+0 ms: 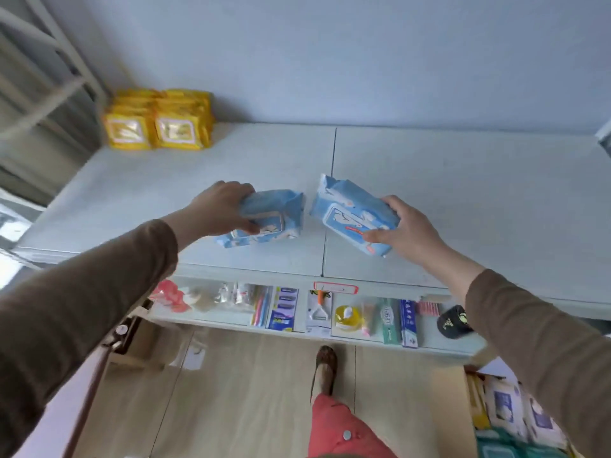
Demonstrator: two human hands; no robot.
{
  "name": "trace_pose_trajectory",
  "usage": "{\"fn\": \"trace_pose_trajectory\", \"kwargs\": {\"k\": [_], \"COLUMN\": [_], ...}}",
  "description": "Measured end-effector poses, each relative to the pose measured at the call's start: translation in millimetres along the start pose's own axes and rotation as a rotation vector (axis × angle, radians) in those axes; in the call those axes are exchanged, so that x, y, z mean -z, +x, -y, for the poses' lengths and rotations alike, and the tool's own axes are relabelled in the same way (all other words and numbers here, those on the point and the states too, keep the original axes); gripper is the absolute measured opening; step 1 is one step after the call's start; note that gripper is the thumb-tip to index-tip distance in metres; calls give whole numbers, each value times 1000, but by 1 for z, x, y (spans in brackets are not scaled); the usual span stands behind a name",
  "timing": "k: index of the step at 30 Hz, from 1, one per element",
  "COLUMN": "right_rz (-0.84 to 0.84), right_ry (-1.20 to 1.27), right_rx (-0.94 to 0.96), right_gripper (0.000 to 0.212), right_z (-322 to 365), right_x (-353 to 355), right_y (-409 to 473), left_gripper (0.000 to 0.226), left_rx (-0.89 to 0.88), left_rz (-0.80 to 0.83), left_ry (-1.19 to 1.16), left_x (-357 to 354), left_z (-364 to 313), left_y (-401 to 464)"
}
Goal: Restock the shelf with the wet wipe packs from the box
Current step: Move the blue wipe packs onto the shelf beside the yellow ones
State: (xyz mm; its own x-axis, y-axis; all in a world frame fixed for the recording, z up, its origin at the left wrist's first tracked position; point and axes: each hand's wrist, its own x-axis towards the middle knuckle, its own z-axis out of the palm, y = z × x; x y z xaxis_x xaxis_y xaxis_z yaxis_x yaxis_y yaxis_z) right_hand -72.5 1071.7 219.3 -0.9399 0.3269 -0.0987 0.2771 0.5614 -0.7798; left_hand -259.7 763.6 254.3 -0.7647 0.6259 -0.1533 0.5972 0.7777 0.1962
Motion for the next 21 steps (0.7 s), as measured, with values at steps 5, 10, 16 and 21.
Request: {"fn": "trace_pose_trajectory", "kwargs": {"k": [5, 10, 16, 21], "right_rz": [106, 215, 242, 257], "right_ry": [-27, -88, -103, -125], "right_rx": [4, 59, 142, 143], "right_gripper": [51, 51, 55, 64], "right_z": [12, 38, 82, 115], "right_x": [-3, -16, -70, -117], "right_y": [98, 176, 256, 308], "left_gripper": [51, 47, 49, 65], "left_rx": [131, 170, 103, 25], "left_rz": [-60, -89, -52, 14], "left_ry": [3, -33, 2, 6], "left_x": [25, 49, 70, 76], "left_z": [67, 109, 139, 166], "left_y": [107, 198, 284, 330]}}
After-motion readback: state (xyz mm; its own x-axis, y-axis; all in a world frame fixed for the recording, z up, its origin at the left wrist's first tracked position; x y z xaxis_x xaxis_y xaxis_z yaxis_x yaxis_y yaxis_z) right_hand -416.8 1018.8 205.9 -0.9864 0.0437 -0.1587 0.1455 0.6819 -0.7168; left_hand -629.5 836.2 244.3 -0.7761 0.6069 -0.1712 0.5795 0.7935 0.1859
